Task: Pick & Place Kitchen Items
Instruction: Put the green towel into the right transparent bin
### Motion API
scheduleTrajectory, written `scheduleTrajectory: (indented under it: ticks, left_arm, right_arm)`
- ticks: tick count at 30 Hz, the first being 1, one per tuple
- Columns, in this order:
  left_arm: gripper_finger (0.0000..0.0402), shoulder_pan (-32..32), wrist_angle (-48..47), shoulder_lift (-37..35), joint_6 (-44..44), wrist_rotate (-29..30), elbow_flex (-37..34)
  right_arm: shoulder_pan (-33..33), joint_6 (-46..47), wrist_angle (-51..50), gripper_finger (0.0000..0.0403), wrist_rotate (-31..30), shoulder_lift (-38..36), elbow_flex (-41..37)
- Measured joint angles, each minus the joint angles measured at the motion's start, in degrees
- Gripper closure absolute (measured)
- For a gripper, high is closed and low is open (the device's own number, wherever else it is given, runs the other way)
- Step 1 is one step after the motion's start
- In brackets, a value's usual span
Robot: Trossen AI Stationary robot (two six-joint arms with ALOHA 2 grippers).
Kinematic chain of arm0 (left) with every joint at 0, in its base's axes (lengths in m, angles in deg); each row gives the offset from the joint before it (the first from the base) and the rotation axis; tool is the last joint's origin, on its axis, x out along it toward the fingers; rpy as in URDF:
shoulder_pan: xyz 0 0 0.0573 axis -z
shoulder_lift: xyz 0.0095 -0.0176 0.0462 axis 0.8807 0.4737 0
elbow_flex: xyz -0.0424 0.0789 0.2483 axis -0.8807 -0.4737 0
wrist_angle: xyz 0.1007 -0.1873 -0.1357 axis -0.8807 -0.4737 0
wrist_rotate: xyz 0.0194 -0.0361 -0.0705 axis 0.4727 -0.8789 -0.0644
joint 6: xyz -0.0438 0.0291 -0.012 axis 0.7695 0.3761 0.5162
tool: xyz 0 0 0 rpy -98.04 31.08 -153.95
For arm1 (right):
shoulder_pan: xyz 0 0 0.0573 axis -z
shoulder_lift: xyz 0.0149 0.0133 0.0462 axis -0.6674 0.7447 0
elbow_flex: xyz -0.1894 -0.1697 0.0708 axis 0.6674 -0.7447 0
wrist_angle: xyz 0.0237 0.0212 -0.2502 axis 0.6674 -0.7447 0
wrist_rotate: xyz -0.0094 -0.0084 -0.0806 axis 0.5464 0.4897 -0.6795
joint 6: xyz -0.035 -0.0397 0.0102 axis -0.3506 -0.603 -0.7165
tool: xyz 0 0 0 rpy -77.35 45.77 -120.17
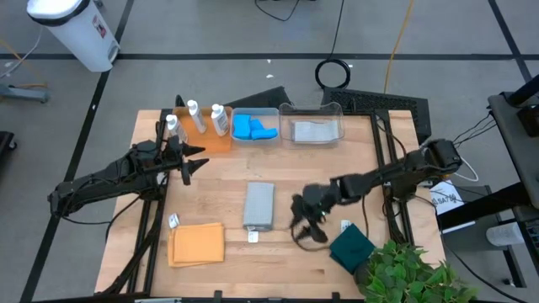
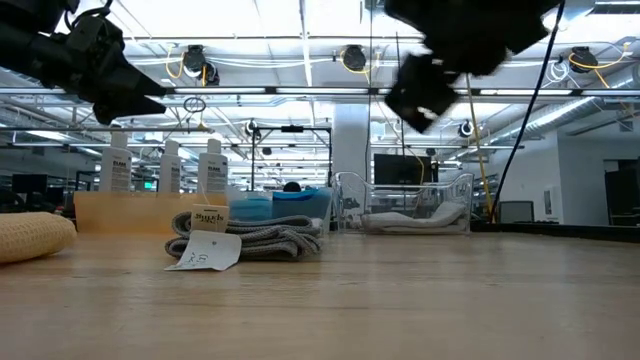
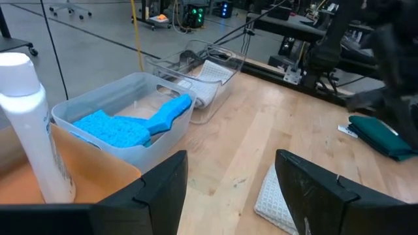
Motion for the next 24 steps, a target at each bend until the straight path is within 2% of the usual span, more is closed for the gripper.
scheduleTrajectory:
  ticks: [5,8,13,18,24]
  left_arm:
    - [0.0165,0.0,-1.2,0.0,0.0,0.0,0.0]
    - [0.0165,0.0,-1.2,0.0,0.0,0.0,0.0]
    - [0.0165,0.0,-1.1,0.0,-0.1,0.0,0.0]
    - [0.0165,0.0,-1.1,0.0,-0.1,2.5,0.0]
    - [0.0165,0.0,-1.4,0.0,-0.1,2.9,0.0]
  right_arm:
    - [-6.9,7.5,-12.9,0.0207,-0.4,0.0,0.0]
    - [-10.2,13.3,-24.0,0.0216,-3.9,0.0,0.0]
    - [-13.5,23.0,-39.1,0.0287,-4.7,0.0,0.0]
    - [-15.6,26.9,-42.1,0.0388,-4.3,-0.4,0.0]
    - [-16.8,26.4,-43.6,0.0394,-4.3,-0.5,0.0]
